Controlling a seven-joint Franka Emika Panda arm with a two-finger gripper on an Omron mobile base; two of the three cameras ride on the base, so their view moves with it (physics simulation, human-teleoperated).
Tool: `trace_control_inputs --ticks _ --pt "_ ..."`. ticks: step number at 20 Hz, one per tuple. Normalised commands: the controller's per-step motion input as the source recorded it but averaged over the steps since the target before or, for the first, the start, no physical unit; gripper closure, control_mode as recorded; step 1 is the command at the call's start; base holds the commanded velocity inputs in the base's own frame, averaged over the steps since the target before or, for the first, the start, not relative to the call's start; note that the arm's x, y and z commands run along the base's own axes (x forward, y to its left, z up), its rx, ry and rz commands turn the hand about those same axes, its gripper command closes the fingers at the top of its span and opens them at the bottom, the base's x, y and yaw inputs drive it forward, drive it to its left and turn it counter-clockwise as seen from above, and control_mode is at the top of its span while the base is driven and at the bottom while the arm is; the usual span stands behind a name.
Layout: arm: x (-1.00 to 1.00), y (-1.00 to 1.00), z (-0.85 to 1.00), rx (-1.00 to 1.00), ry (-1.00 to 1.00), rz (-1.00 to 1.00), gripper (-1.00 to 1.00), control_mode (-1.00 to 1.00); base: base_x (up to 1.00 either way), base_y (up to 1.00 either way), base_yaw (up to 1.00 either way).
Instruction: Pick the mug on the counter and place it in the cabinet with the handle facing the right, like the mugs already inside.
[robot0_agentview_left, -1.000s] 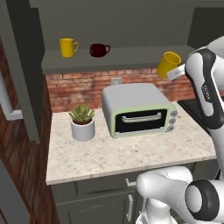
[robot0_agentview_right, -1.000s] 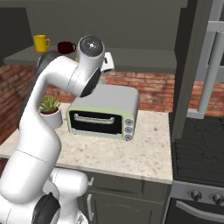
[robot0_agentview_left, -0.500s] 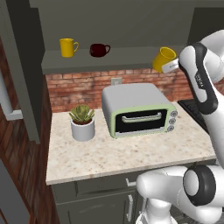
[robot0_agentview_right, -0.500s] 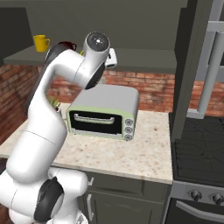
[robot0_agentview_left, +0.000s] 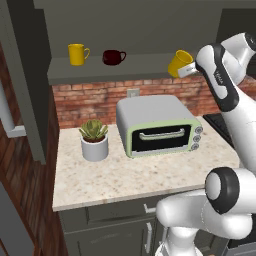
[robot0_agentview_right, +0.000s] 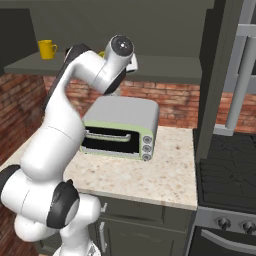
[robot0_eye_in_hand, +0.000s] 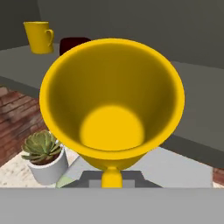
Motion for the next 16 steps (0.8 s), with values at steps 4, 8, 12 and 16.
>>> trace_control_inputs --ticks 4,8,12,16 --pt "0.49 0.0 0.0 0.03 0.0 0.06 1.0 -1.0 0.0 0.0 0.0" --pt "0.44 0.0 0.0 0.0 0.0 0.06 1.0 -1.0 0.0 0.0 0.0" --pt "0.4 0.0 0.01 0.0 0.0 0.05 1.0 -1.0 0.0 0.0 0.0" --pt "0.42 0.0 0.0 0.0 0.0 0.03 1.0 -1.0 0.0 0.0 0.0"
